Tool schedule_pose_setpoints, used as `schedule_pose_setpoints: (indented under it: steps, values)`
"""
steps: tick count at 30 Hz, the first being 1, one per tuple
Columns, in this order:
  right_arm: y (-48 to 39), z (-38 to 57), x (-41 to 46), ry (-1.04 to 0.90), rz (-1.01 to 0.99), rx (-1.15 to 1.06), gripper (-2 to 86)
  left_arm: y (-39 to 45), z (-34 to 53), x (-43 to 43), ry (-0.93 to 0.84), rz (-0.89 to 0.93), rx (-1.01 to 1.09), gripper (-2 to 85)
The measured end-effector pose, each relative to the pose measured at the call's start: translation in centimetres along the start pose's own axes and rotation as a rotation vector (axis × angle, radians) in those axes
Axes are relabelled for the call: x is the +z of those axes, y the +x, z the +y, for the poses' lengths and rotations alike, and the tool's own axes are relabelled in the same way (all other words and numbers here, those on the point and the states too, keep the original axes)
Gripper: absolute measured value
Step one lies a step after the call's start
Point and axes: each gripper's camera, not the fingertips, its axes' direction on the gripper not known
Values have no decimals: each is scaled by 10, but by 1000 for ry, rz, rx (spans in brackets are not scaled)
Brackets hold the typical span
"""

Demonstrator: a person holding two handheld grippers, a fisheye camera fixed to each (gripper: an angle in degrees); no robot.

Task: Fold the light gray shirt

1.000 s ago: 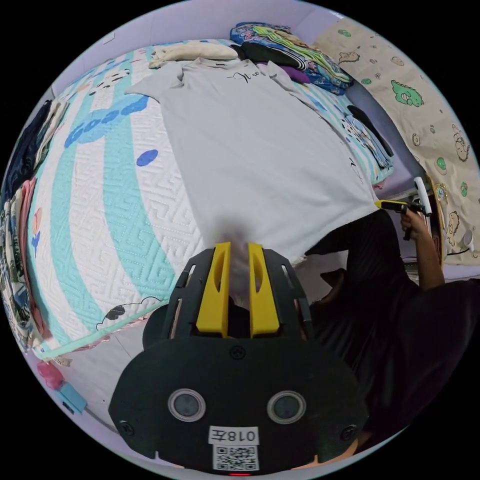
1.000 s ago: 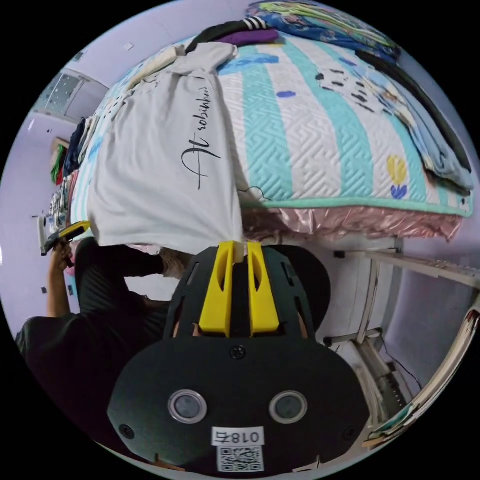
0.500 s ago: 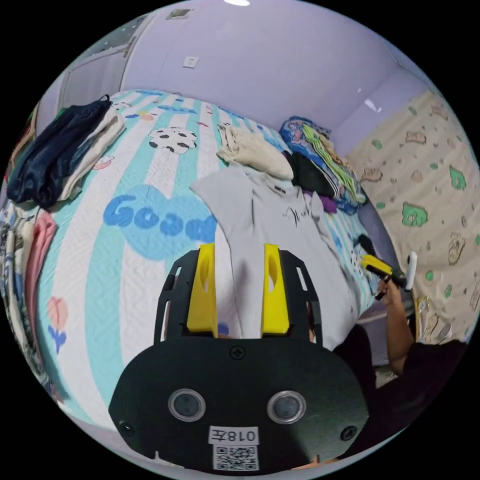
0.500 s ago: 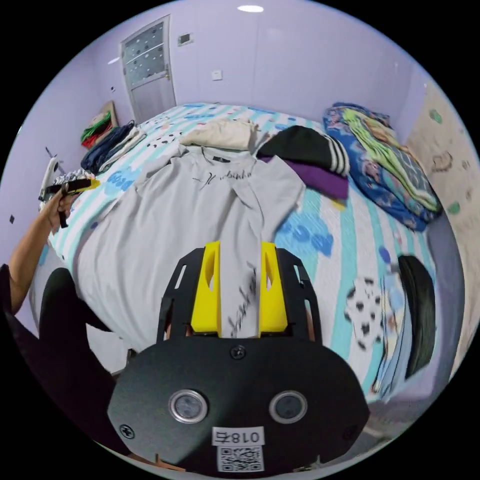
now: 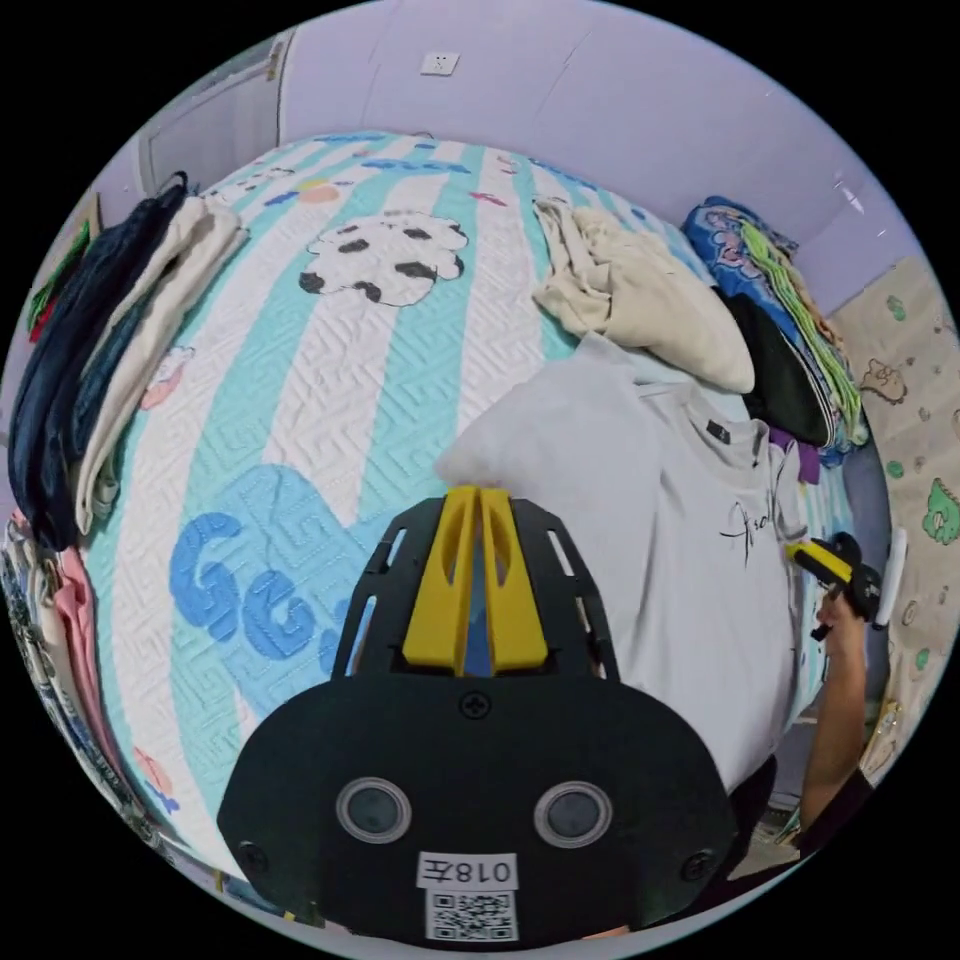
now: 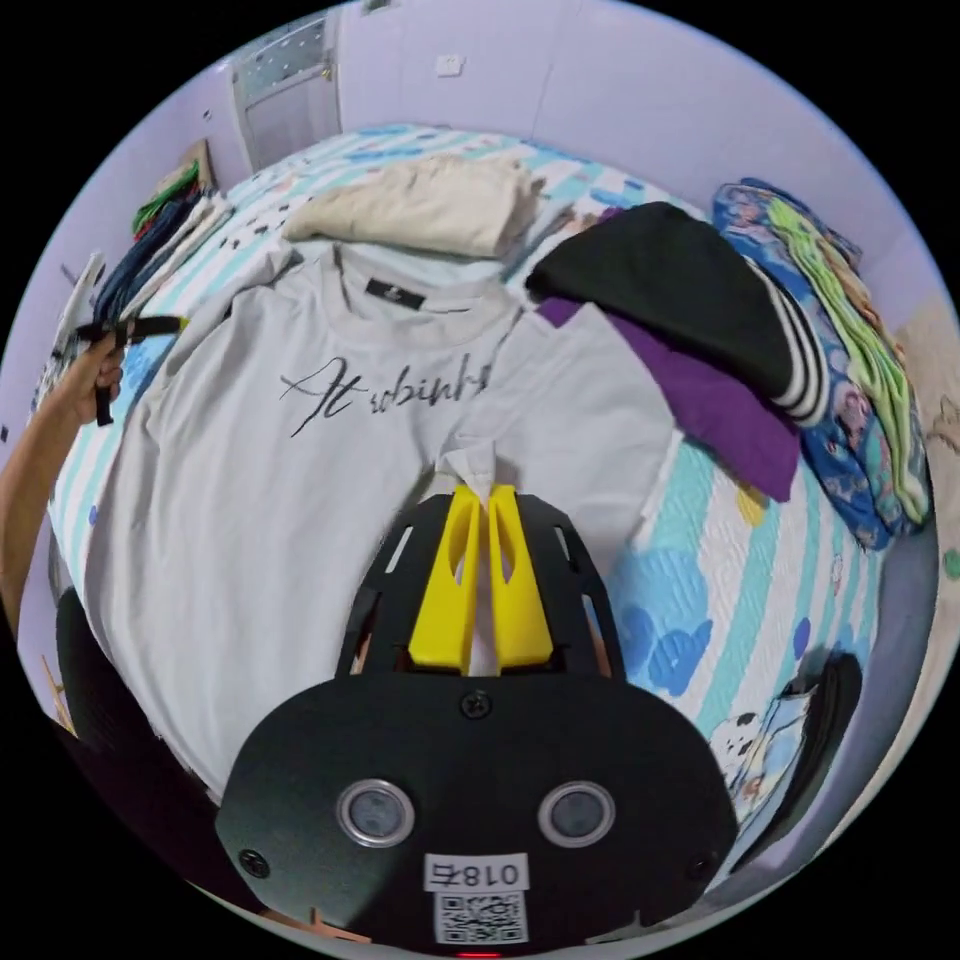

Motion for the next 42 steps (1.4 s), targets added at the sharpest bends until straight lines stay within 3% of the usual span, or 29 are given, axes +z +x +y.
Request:
schedule_pose_setpoints:
  steps: [2, 7, 12, 17, 19, 25, 27, 30, 34, 37, 42]
  values:
    - [41, 13, -16, 77, -52, 144, 6, -16, 11, -14, 61, 13, -48, -5]
    - [181, 110, -45, 376, -218, 837, 5, -80, 64, -59, 229, 82, -313, -9]
    - [230, 173, -19, 402, -428, 1125, 28, -112, 121, -78, 246, 111, -513, -5]
    - [243, 189, -34, 456, -467, 1093, 86, -124, 142, -121, 362, 107, -575, 43]
    - [237, 178, -61, 485, -321, 954, 92, -108, 125, -144, 413, 61, -470, 58]
    - [185, 68, -82, 423, -187, 435, 109, 10, -6, -138, 298, -19, 26, 100]
    - [164, 29, -74, 359, -116, 296, 111, 79, -54, -115, 214, -117, 257, 108]
    - [135, -30, -51, 267, -33, 104, 112, 132, -98, -80, 77, -290, 385, 120]
    - [112, -93, -12, 136, -2, -57, 114, 141, -124, -36, -137, -545, 365, 120]
    - [102, -121, 10, 70, 38, -121, 114, 130, -123, -53, -87, -533, 223, 125]
    - [104, -139, 21, 57, 30, -153, 116, 140, -106, -132, 214, -519, 111, 119]
